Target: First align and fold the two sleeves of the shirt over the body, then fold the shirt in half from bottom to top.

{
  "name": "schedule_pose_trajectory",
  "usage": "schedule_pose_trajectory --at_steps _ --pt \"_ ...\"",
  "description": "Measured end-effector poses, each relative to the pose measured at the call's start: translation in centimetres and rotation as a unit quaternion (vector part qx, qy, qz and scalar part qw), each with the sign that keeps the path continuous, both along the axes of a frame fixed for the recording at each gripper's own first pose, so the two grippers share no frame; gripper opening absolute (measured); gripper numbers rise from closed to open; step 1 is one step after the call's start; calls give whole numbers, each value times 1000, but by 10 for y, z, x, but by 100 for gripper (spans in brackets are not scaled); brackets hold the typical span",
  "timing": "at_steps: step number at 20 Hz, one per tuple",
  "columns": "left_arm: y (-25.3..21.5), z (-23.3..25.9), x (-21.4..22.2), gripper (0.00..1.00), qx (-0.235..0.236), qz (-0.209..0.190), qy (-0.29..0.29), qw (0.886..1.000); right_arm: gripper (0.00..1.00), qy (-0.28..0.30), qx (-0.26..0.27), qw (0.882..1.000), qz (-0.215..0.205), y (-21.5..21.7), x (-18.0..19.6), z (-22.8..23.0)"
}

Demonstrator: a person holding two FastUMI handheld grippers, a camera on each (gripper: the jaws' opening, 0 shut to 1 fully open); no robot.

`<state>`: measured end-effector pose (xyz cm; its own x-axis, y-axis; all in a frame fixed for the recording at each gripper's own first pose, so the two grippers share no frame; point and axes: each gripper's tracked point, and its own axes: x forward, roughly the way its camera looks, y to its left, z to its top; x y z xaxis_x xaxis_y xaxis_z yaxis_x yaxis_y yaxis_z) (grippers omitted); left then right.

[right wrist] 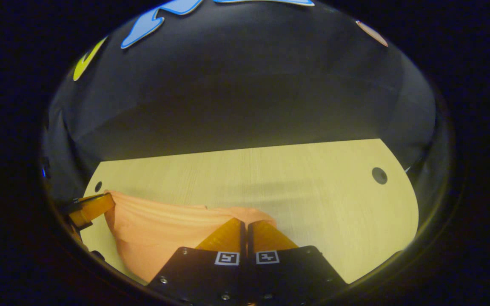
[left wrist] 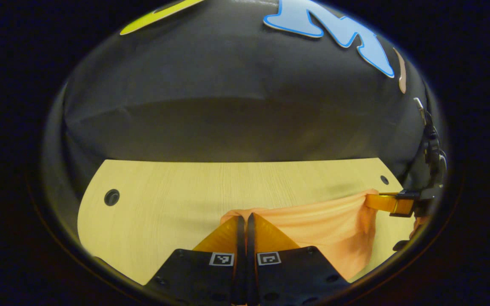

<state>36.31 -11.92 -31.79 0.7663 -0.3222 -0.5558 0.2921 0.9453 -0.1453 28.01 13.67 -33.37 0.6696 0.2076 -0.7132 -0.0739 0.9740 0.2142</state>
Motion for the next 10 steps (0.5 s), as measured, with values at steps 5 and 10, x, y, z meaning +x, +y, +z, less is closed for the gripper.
schedule_pose_trajectory --at_steps 5,10 --pt "-11 -25 36 5 11 -5 -25 1000 0 -16 -4 1000 0 0 31 -27" --pt "-13 -57 47 5 15 3 -13 1000 0 -15 -20 1000 18 7 36 -50"
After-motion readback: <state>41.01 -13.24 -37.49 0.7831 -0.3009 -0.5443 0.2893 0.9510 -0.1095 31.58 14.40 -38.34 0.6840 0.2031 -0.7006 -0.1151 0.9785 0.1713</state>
